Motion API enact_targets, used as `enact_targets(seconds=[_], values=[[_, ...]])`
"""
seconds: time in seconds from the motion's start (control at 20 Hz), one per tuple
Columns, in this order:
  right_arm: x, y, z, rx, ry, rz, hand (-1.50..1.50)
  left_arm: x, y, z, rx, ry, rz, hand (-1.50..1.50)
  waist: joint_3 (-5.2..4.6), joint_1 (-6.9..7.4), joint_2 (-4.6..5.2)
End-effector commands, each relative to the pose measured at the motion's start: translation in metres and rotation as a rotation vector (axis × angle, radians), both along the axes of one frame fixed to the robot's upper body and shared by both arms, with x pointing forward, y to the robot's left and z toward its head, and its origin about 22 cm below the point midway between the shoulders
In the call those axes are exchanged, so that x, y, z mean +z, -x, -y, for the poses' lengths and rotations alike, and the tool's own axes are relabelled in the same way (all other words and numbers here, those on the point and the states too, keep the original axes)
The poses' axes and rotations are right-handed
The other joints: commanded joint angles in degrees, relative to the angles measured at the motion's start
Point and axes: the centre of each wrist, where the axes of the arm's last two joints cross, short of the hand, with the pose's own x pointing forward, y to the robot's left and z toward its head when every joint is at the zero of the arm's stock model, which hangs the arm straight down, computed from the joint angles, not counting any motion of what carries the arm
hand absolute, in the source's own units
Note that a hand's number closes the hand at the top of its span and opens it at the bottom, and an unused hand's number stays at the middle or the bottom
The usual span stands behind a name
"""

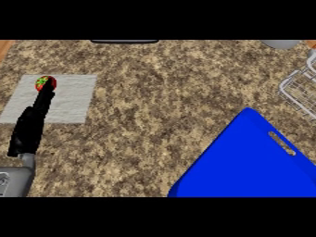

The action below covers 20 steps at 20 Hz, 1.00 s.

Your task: Pick the eggplant from the tray and place it in the tiered basket

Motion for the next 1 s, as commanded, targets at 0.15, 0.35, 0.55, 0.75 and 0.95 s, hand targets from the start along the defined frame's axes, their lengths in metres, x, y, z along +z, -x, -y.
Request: enact_targets(seconds=[0.15, 0.35, 0.55, 0.75, 0.95], values=[[-0.018, 0.003, -0.003, 0.036, -0.155, -0.036, 1.50, 0.005, 0.006, 0.013, 0.006, 0.001, -0.011, 0.00, 0.07, -0.67, -0.30], [-0.045, 0.014, 0.028, 0.023, -0.214, -0.030, 1.50, 0.001, 0.011, -0.014, -0.010, -0.005, -0.001, 0.00, 0.08, 0.16, 0.12], [-0.054, 0.019, 0.034, -0.053, -0.456, 0.116, -1.50, 0.012, 0.006, -0.008, 0.004, -0.002, -0.017, 0.00, 0.15, -0.36, -0.09], [-0.067, 0.030, 0.053, -0.034, -0.431, 0.149, -1.50, -0.012, 0.009, 0.004, 0.001, -0.005, 0.001, 0.00, 0.09, -0.07, 0.18], [-0.060, 0.031, 0.041, 0.026, -0.407, 0.320, -1.50, -0.002, 0.005, -0.008, 0.014, -0.011, -0.008, 0.00, 0.07, -0.70, -0.13]])
